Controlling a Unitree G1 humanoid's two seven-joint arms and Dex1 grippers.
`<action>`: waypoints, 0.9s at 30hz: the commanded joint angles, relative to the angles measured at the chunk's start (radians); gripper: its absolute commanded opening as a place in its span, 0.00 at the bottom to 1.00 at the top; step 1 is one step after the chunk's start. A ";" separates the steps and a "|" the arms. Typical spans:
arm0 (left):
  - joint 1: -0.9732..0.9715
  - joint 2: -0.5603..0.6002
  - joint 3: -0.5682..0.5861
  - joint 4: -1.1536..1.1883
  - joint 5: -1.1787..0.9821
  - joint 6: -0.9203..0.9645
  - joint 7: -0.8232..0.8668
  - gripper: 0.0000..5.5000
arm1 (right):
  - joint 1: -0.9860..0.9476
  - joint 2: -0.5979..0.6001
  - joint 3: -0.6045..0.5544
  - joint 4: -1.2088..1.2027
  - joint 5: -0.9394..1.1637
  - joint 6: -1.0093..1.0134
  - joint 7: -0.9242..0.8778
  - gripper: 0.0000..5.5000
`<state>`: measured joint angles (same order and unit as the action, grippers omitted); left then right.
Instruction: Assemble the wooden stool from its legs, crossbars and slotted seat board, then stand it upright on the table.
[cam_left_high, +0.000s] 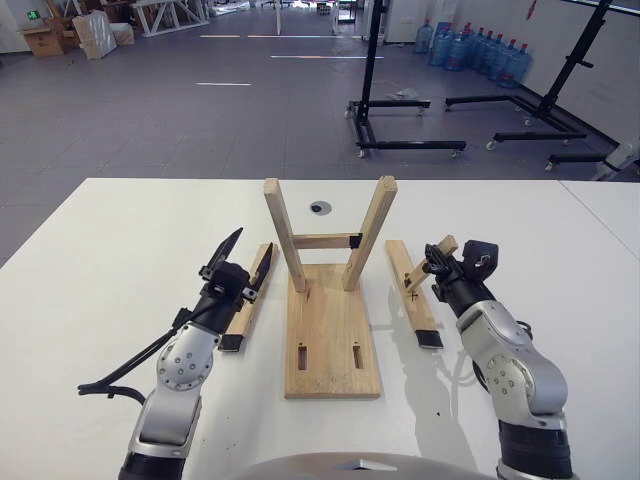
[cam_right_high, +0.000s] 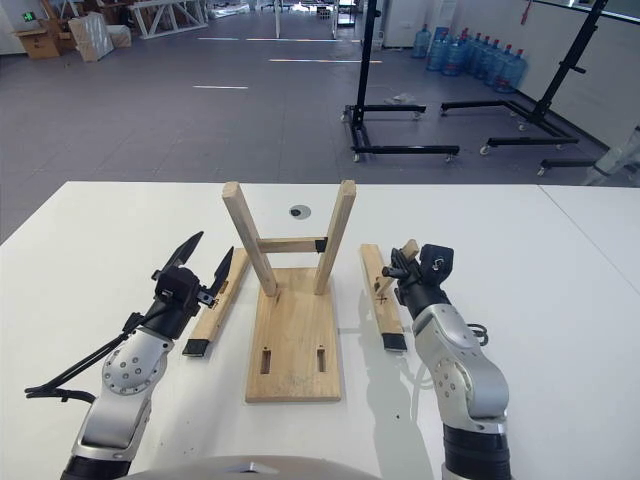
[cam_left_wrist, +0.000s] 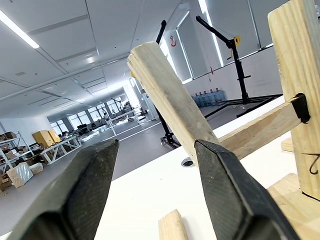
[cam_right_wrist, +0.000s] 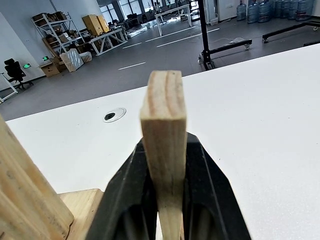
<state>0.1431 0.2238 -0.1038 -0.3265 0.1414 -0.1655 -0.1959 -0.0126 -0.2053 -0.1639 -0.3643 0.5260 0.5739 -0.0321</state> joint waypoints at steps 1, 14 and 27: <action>-0.013 0.003 -0.005 0.013 0.010 0.002 -0.001 0.51 | -0.025 0.013 -0.022 0.013 -0.016 -0.003 0.000 0.07; -0.018 0.000 -0.011 0.030 0.014 -0.004 0.005 0.51 | -0.064 0.027 -0.030 0.084 -0.081 -0.013 0.031 0.07; -0.025 -0.008 -0.022 0.054 0.028 -0.007 0.014 0.51 | -0.089 0.008 -0.006 0.161 -0.130 0.009 0.074 0.07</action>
<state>0.1236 0.2132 -0.1231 -0.2831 0.1632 -0.1674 -0.1839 -0.1133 -0.1866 -0.1887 -0.2370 0.4138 0.5527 0.0300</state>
